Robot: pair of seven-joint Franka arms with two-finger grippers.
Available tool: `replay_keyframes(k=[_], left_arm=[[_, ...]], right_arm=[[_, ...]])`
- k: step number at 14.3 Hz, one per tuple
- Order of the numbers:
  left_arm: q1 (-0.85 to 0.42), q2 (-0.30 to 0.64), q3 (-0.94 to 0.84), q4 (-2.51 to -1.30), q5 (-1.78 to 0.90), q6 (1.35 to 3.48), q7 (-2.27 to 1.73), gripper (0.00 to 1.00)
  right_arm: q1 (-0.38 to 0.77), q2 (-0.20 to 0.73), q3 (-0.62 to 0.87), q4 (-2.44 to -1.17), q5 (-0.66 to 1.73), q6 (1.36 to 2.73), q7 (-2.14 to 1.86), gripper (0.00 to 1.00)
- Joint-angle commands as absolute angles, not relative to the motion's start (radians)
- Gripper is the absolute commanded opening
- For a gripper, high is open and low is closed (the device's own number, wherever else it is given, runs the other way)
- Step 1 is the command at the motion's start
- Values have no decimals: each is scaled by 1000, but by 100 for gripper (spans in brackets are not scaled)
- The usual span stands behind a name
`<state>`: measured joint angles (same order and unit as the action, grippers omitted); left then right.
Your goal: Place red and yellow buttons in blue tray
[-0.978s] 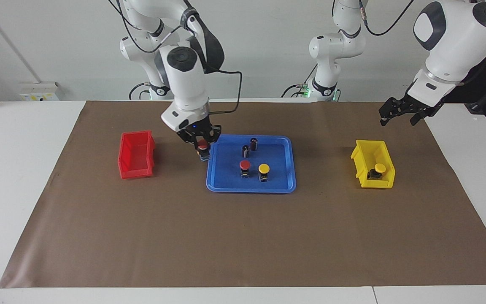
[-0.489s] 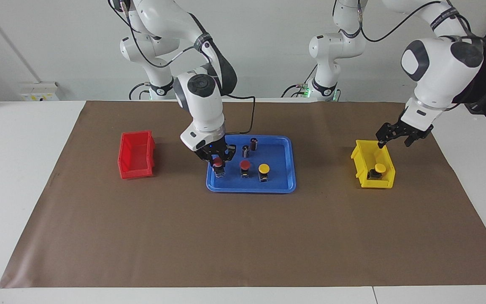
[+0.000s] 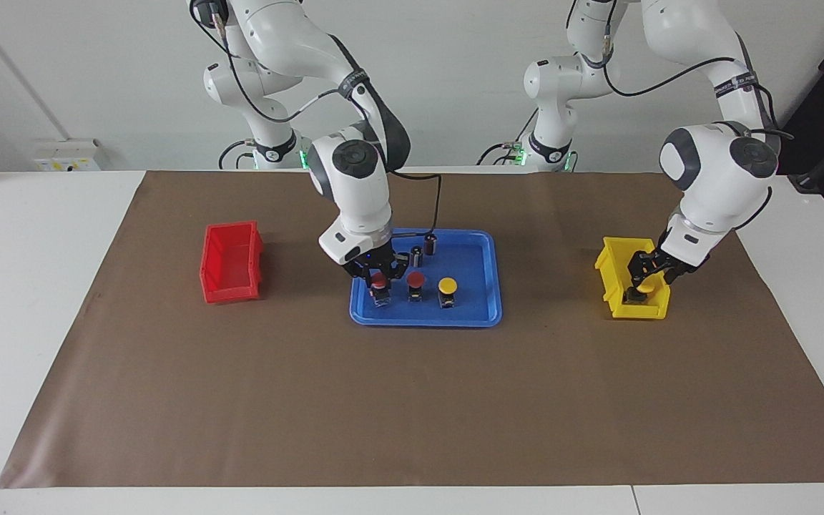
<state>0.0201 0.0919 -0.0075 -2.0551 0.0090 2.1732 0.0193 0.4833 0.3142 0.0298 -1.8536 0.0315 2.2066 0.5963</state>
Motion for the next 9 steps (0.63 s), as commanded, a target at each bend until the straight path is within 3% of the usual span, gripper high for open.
replay_keyframes(k=[1, 4, 9], left_arm=[[18, 75, -2, -2095, -3, 2215, 21, 66], [18, 69, -2, -2125, -3, 2232, 15, 64], [18, 78, -2, -2146, -3, 2278, 15, 62]], right_arm=[[486, 321, 26, -1842, 49, 2203, 604, 35], [486, 318, 25, -1830, 32, 2203, 604, 100], [399, 292, 17, -1658, -43, 2025, 588, 100]])
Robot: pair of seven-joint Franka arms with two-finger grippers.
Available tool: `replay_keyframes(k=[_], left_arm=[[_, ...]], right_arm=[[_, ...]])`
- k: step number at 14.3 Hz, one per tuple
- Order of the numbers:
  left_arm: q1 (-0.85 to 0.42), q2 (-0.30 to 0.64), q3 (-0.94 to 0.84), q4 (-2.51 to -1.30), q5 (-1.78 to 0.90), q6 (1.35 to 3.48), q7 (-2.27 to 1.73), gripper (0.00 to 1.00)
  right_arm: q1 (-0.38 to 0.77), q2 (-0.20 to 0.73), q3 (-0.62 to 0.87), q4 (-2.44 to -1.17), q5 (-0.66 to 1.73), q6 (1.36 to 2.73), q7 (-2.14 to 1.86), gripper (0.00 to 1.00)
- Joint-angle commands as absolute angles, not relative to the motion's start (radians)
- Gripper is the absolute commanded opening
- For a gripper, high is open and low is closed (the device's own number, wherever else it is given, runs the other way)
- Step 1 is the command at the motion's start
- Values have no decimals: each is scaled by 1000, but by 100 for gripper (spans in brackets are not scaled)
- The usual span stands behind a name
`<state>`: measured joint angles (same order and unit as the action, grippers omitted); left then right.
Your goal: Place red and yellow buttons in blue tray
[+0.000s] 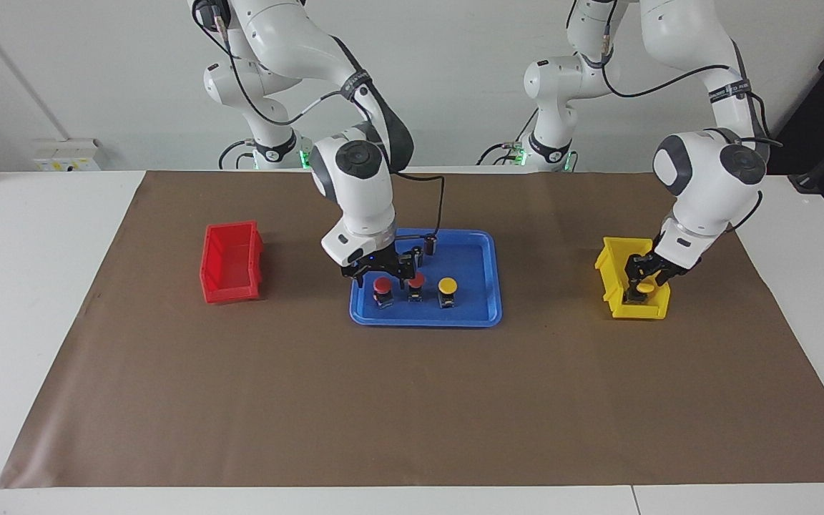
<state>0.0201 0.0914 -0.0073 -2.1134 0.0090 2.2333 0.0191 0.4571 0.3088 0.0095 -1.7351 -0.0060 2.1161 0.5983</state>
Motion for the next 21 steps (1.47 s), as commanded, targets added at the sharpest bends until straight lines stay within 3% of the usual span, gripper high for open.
replay_keyframes(k=[1, 6, 9, 12, 14, 16, 21], left_arm=[[18, 83, -2, -2146, -3, 2286, 15, 62], [26, 83, -2, -2146, -3, 2286, 18, 58], [28, 83, -2, -2146, -3, 2284, 18, 53], [28, 83, -2, -2145, -3, 2283, 14, 34], [26, 86, -2, -2126, -3, 2257, 9, 19], [22, 90, -2, -2033, -3, 2115, 5, 5], [-84, 115, -11, -1618, -3, 1637, -203, 2]], right_arm=[[365, 266, 17, -1651, -44, 1996, 574, 100], [174, 112, 14, -1526, -44, 1636, 384, 100], [65, 23, 11, -1525, -48, 1528, 206, 100], [-73, 18, 14, -1517, -48, 1511, 20, 100], [-107, 9, 21, -1535, -51, 1509, -29, 100], [-112, 11, 29, -1534, -57, 1493, -32, 100], [-115, 8, 49, -1532, -75, 1457, -78, 100]])
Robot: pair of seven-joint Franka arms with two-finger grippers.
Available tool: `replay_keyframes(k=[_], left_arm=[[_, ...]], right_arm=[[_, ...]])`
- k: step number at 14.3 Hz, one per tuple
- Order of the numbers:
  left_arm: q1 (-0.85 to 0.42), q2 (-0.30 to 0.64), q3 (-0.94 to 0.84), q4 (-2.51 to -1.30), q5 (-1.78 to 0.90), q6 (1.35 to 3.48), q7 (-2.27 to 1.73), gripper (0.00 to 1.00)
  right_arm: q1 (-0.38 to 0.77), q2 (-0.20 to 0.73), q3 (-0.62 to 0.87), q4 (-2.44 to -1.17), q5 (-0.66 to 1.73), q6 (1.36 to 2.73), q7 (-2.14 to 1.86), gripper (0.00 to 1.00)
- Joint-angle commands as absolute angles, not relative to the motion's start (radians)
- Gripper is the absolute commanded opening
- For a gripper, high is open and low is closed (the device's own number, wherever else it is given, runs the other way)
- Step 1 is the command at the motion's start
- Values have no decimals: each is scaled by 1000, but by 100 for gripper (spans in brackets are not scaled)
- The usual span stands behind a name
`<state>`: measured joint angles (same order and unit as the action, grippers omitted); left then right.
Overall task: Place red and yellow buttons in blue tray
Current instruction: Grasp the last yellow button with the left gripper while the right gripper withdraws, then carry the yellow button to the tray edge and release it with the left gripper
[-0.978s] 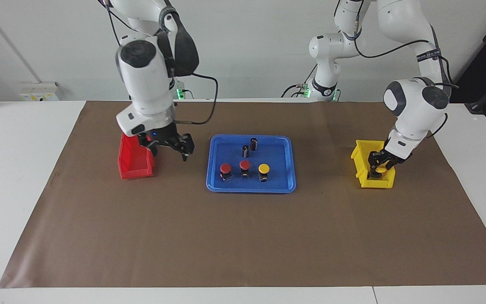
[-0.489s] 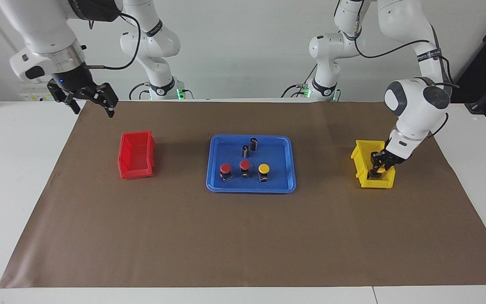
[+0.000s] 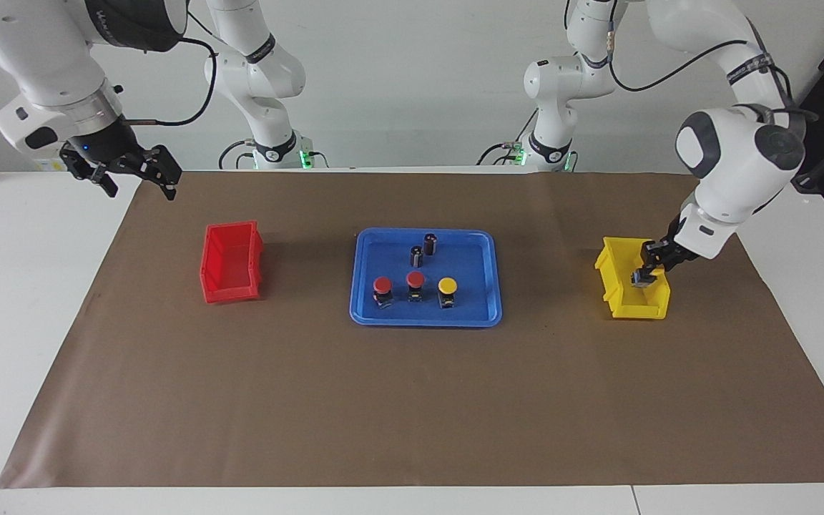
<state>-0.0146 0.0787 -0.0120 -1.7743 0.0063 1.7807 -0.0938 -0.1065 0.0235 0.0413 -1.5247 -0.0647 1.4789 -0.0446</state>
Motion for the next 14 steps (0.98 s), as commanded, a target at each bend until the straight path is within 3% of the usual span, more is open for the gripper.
replay_keyframes(k=[1, 9, 14], left_arm=[[-113, 127, -26, -1600, -5, 1631, -278, 2], [-132, 170, -337, -1770, -5, 1969, -737, 2], [-169, 247, -376, -1782, 2, 2060, -779, 2]], right_arm=[[-107, 0, 45, -1540, -75, 1439, -81, 100], [-94, -11, 28, -1559, -80, 1443, -133, 100], [-92, -5, 31, -1555, -69, 1447, -137, 100]])
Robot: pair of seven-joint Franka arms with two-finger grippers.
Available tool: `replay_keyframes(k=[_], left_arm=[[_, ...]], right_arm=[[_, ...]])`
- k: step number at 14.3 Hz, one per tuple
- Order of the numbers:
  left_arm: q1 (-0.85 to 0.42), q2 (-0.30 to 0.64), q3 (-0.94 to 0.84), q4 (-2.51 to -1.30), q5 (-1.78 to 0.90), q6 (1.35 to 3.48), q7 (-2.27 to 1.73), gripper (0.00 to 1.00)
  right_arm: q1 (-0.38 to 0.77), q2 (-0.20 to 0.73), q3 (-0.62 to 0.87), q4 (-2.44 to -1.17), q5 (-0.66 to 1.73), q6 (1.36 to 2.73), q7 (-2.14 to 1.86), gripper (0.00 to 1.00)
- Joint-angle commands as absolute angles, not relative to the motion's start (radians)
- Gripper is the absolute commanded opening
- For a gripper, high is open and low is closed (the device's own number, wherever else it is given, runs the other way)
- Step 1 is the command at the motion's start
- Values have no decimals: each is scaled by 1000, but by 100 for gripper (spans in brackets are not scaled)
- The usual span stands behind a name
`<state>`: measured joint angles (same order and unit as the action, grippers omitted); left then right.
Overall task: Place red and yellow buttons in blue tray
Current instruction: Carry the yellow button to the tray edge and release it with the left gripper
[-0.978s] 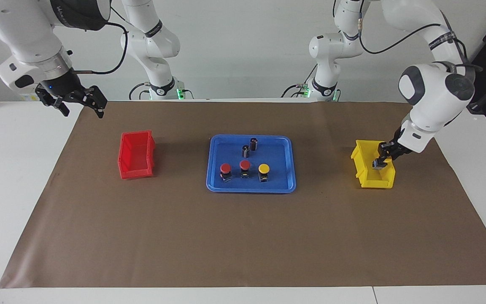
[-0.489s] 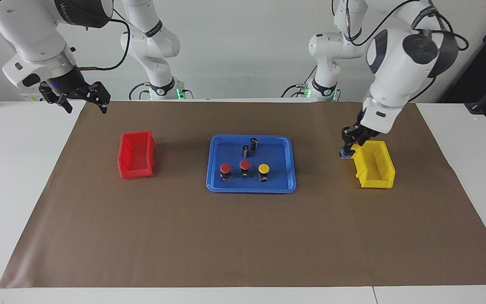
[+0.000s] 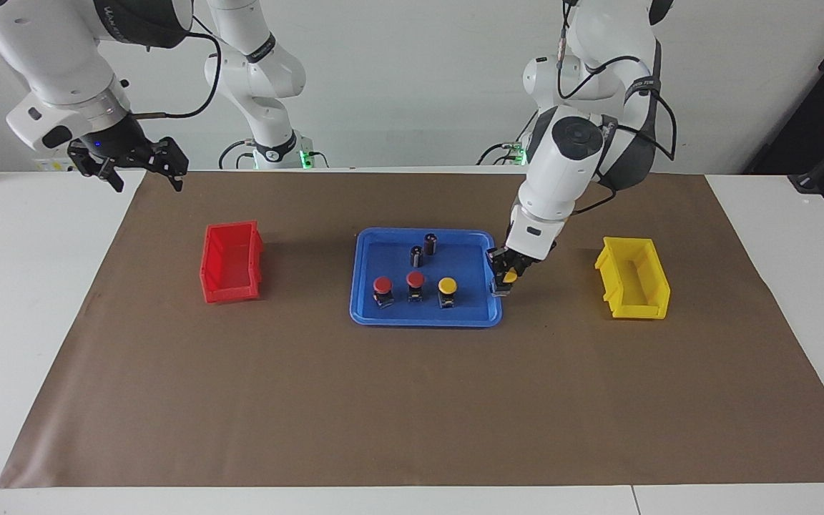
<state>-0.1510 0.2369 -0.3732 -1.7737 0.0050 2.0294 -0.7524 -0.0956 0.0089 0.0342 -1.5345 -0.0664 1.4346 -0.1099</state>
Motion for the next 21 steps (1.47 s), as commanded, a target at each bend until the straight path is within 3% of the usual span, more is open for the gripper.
replay_keyframes(k=[1, 10, 11, 12, 15, 19, 21], left_arm=[[-178, 247, -377, -1798, 2, 2068, -791, 2], [-196, 258, -377, -1924, 34, 2163, -805, 2], [-196, 256, -376, -1930, 34, 2164, -805, 4], [-195, 256, -377, -1933, 34, 2167, -802, 13], [-193, 256, -377, -1939, 34, 2180, -798, 20], [-195, 256, -377, -1945, 34, 2203, -801, 23], [-201, 259, -377, -1948, 34, 2206, -804, 36]], right_arm=[[-91, -8, 34, -1555, -66, 1447, -137, 100], [-94, -9, 40, -1560, -61, 1459, -132, 100], [-94, -9, 40, -1560, -60, 1463, -130, 100], [-94, -8, 40, -1559, -60, 1462, -132, 100], [-101, -9, 40, -1559, -60, 1462, -138, 100], [-101, -5, 40, -1552, -60, 1462, -138, 100], [-103, -5, 40, -1552, -60, 1463, -138, 100]])
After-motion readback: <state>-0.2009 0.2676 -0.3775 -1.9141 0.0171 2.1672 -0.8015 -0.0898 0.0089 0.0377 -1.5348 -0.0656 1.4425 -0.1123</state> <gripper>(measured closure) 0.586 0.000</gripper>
